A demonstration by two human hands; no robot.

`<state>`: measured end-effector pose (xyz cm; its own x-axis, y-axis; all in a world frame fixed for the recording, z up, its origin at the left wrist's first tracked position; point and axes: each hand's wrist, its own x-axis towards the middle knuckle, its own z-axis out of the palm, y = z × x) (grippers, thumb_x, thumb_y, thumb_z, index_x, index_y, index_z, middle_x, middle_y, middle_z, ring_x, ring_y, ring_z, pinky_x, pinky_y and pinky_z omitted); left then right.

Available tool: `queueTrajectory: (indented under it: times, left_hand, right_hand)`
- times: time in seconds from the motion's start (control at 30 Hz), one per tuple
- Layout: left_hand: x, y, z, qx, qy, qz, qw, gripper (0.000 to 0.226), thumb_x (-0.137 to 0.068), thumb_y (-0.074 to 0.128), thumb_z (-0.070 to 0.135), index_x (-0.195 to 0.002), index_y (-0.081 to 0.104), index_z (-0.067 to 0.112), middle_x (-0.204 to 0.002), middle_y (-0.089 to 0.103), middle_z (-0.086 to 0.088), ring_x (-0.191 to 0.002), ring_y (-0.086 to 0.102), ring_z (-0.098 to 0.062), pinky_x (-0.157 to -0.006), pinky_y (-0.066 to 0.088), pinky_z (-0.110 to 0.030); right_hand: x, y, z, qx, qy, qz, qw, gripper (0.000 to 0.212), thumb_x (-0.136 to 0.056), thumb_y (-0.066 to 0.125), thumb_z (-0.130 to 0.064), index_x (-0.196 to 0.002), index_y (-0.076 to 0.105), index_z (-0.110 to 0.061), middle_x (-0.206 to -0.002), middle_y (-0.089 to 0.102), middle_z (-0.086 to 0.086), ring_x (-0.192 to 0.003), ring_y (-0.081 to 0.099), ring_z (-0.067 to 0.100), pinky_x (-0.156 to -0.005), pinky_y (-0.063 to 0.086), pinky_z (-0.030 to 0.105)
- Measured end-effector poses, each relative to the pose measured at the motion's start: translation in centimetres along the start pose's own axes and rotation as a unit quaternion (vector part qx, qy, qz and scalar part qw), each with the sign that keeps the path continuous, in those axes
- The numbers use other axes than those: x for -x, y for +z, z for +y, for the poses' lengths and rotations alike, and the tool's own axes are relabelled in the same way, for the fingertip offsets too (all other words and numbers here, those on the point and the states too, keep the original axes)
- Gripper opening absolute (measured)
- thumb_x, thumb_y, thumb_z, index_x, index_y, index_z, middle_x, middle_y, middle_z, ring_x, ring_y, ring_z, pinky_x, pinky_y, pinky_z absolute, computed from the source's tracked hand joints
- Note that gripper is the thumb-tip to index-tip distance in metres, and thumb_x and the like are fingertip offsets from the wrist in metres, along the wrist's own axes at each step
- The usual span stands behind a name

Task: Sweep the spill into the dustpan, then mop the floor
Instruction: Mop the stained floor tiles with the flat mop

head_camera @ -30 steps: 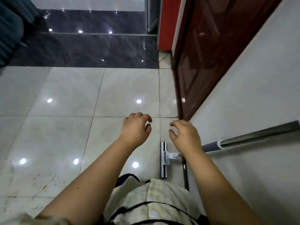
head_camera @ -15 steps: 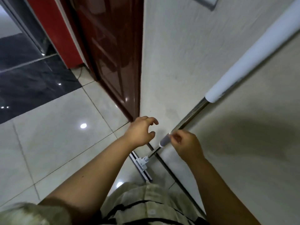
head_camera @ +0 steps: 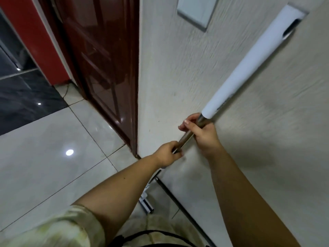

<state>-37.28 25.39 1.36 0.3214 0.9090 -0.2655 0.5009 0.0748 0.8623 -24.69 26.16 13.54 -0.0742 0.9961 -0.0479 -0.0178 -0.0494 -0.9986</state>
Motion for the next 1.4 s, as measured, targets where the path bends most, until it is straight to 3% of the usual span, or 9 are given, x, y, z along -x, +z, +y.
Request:
queueTrajectory:
  times: [0.2,0.37,0.53,0.73,0.87,1.0,1.17,1.3,1.4]
  left_hand:
    - [1.7,-2.5,-0.1,0.041,0.008,0.077,0.996,0.023,-0.088,0.067,0.023,-0.075,0.049,0.03,-0.074,0.052,0.007,-0.069,0.051,-0.011,-0.064,0.041,-0.022]
    - [4.1,-6.5,-0.5,0.046,0.021,0.153,0.987,0.015,-0.087,0.067,0.025,-0.086,0.052,0.028,-0.078,0.055,0.003,-0.072,0.053,-0.015,-0.071,0.047,-0.03]
    - [8.2,-10.7,-3.0,0.042,-0.019,0.237,0.97,0.03,-0.087,0.067,0.015,-0.076,0.043,0.029,-0.07,0.044,0.013,-0.061,0.042,0.0,-0.059,0.035,-0.013]
    - [16.5,-14.9,-10.2,0.067,-0.113,0.318,0.939,0.016,-0.087,0.063,0.01,-0.089,0.056,0.024,-0.079,0.055,0.005,-0.071,0.053,-0.009,-0.065,0.043,-0.015]
    - [23.4,-17.4,-16.8,0.048,-0.206,0.341,0.916,0.014,-0.088,0.058,0.014,-0.093,0.056,0.026,-0.084,0.056,-0.003,-0.074,0.053,-0.019,-0.065,0.041,-0.025]
    - [31.5,-20.3,-23.3,0.018,-0.305,0.356,0.883,0.018,-0.088,0.056,0.015,-0.104,0.057,0.024,-0.087,0.055,-0.002,-0.078,0.053,-0.022,-0.065,0.036,-0.025]
    - [40.5,-21.3,-31.3,0.03,-0.426,0.356,0.831,0.024,-0.086,0.054,0.018,-0.11,0.056,0.025,-0.097,0.056,-0.001,-0.092,0.057,-0.024,-0.072,0.041,-0.029]
    - [43.9,-20.1,-34.1,0.039,-0.509,0.324,0.796,0.028,-0.092,0.046,0.014,-0.118,0.055,0.021,-0.114,0.057,0.0,-0.105,0.057,-0.021,-0.061,0.03,-0.024]
    - [45.4,-18.7,-35.5,0.044,-0.547,0.318,0.773,0.03,-0.095,0.046,0.013,-0.124,0.054,0.019,-0.122,0.056,0.0,-0.113,0.053,-0.02,-0.07,0.029,-0.026]
  right_hand:
    - [-1.4,3.0,-1.7,0.02,-0.015,-0.041,0.999,0.022,-0.086,0.069,-0.005,-0.071,0.054,-0.011,-0.056,0.056,-0.002,-0.057,0.059,0.018,-0.077,0.057,0.044]
    - [-2.8,6.6,-4.4,0.02,-0.054,-0.091,0.994,0.023,-0.084,0.072,-0.014,-0.068,0.056,-0.011,-0.059,0.059,0.008,-0.061,0.063,0.025,-0.073,0.056,0.042]
    - [-2.9,12.6,-4.4,0.004,-0.061,-0.125,0.99,0.023,-0.081,0.075,-0.009,-0.064,0.059,-0.01,-0.056,0.062,0.007,-0.06,0.063,0.028,-0.071,0.056,0.042]
    - [0.5,23.0,-1.1,-0.009,-0.017,-0.186,0.982,0.032,-0.078,0.076,-0.002,-0.057,0.057,-0.017,-0.058,0.063,0.006,-0.063,0.065,0.028,-0.067,0.059,0.037]
    - [3.7,31.0,2.8,0.0,0.028,-0.227,0.974,0.022,-0.079,0.076,-0.002,-0.076,0.054,-0.005,-0.069,0.061,0.014,-0.069,0.069,0.028,-0.071,0.058,0.034]
    - [7.7,40.5,6.8,0.027,0.082,-0.281,0.956,0.026,-0.076,0.08,-0.009,-0.078,0.054,-0.012,-0.072,0.069,0.014,-0.077,0.072,0.029,-0.077,0.057,0.037]
    - [12.8,49.7,12.5,0.087,0.161,-0.37,0.911,0.025,-0.068,0.084,-0.027,-0.065,0.06,-0.029,-0.087,0.071,0.017,-0.093,0.071,0.032,-0.089,0.055,0.048]
    - [15.0,52.0,16.0,0.12,0.22,-0.422,0.872,0.021,-0.077,0.08,-0.011,-0.076,0.06,-0.017,-0.086,0.068,0.011,-0.093,0.069,0.03,-0.086,0.057,0.046]
    - [16.1,53.2,17.8,0.169,0.216,-0.492,0.827,0.02,-0.078,0.079,-0.017,-0.085,0.06,-0.014,-0.086,0.072,0.002,-0.09,0.069,0.019,-0.092,0.054,0.044]
